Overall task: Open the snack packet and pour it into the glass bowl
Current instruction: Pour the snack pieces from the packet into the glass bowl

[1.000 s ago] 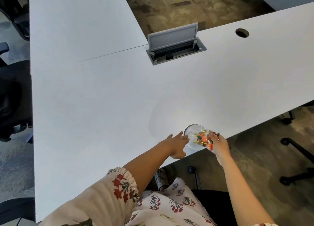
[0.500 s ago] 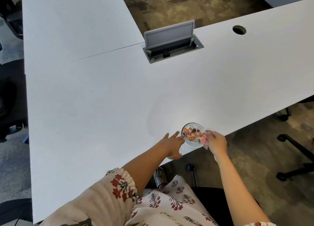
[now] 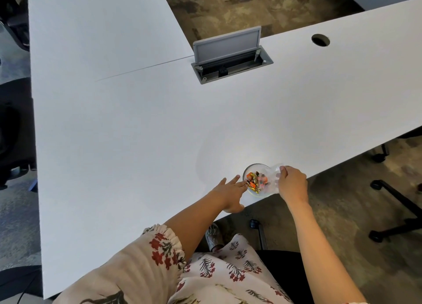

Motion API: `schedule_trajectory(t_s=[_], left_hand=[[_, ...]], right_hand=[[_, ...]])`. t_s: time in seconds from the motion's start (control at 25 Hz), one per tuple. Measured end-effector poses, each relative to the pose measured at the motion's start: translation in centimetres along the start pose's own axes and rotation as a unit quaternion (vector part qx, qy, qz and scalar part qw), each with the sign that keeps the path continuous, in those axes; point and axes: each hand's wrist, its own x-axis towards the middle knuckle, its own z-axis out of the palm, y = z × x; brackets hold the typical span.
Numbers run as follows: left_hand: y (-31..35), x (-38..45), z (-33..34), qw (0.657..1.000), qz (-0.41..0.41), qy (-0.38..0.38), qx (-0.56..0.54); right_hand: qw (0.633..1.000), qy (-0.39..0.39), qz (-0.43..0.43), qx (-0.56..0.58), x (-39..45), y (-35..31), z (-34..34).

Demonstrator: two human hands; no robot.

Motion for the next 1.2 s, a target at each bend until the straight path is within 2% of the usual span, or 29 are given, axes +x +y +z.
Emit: schedule_trajectory(t_s=[0.08, 0.2, 0.28, 0.36, 0.4, 0.48, 0.64, 0.8, 0.84, 0.96, 1.2], left_hand=[[-0.1, 0.0, 0.0, 1.000, 0.001, 0.006, -0.023], [-0.3, -0.2, -0.2, 0.998, 0.006, 0.010, -0.066], [-0.5, -0.5, -0.5, 0.993, -0.001, 0.022, -0.120], [-0.6, -1.0, -0.8, 0.972, -0.026, 0.046, -0.228], [-0.7, -1.3, -1.0, 0.952, -0.047, 0.064, -0.297], [-1.1, -1.7, -1.4, 0.889, -0.090, 0.101, -0.438], [-2.8, -2.8, -2.1, 0.709, -0.128, 0.152, -0.677], [-4.9, -4.3, -1.3, 0.577, -0.137, 0.270, -0.759], [-5.4, -4.8, -0.9, 0.555, -0.138, 0.294, -0.766], [-6.9, -6.5, -0.4, 0.524, -0.143, 0.333, -0.770], [-9.8, -10.1, 0.5, 0.408, -0.162, 0.403, -0.803]], right_hand=[[0.999, 0.024, 0.012, 0.034, 0.2, 0.0, -0.4], [0.985, 0.045, 0.042, 0.159, 0.1, -0.6, -1.3], [0.961, 0.055, 0.085, 0.259, 0.1, -1.4, -1.6], [0.917, 0.050, 0.138, 0.372, 0.2, -2.2, -1.3], [0.886, 0.041, 0.165, 0.432, 0.1, -2.7, -1.0], [0.830, 0.017, 0.206, 0.519, -0.3, -3.7, -0.5], [0.796, -0.039, 0.216, 0.565, -1.5, -6.3, 1.6], [0.766, -0.093, 0.201, 0.604, -2.7, -8.7, 4.0], [0.757, -0.108, 0.197, 0.614, -3.0, -9.3, 4.5], [0.750, -0.122, 0.194, 0.621, -3.7, -10.9, 5.3], [0.776, -0.156, 0.178, 0.585, -4.3, -13.3, 7.5]])
